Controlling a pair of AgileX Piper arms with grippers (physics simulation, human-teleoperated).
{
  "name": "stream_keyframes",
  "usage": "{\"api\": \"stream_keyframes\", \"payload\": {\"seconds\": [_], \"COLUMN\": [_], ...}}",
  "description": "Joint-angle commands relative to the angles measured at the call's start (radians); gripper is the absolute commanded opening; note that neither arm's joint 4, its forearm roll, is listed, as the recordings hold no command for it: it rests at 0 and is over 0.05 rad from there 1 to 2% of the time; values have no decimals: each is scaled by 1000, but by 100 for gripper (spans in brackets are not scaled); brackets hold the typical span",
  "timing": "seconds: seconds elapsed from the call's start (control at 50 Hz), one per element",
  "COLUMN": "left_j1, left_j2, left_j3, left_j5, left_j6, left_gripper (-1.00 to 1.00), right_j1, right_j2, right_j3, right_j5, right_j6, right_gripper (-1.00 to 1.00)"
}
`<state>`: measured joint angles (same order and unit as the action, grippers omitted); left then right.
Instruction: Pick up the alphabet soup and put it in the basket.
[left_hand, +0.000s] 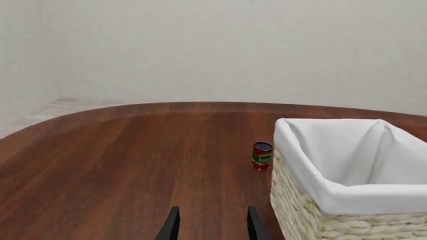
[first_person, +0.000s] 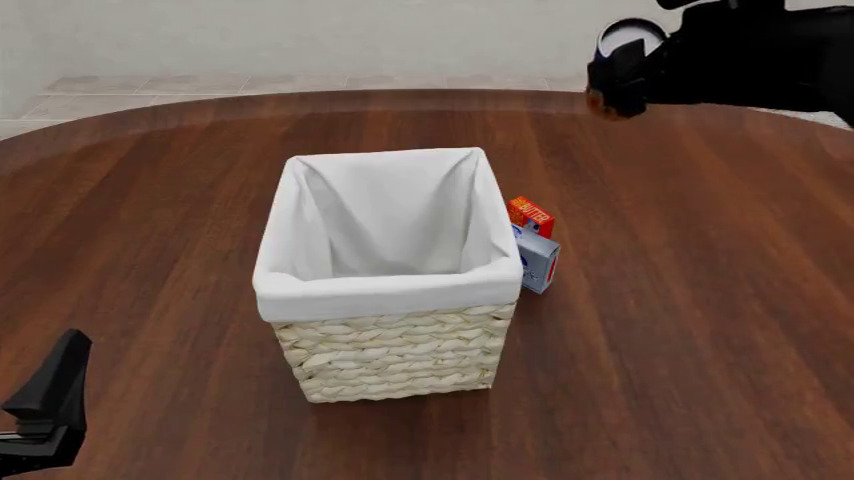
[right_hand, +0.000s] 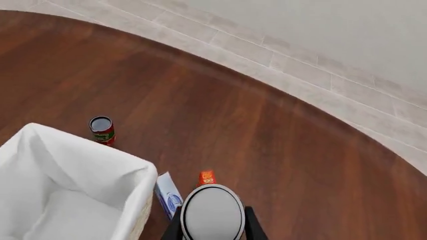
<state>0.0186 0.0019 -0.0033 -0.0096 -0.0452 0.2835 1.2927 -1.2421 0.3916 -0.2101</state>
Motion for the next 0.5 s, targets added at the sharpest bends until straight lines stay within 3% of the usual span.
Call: {"api": "stream_keyframes", "payload": {"seconds": [0.02, 0.34, 0.5], "left_j1": [0, 5, 4], "left_j2": [0, -1, -1], "left_j3": [0, 0, 0], "left_j5": [-2, -7, -8], "left_j6": [3, 10, 16], "left_gripper": [100, 100, 100], "right_j1": [50, 126, 174], "right_j2": [21, 59, 61], "right_j3": [-62, -104, -126], "right_j5": [7, -11, -15], "right_j6": [16, 36, 73], "right_gripper": [-100, -100, -100]}}
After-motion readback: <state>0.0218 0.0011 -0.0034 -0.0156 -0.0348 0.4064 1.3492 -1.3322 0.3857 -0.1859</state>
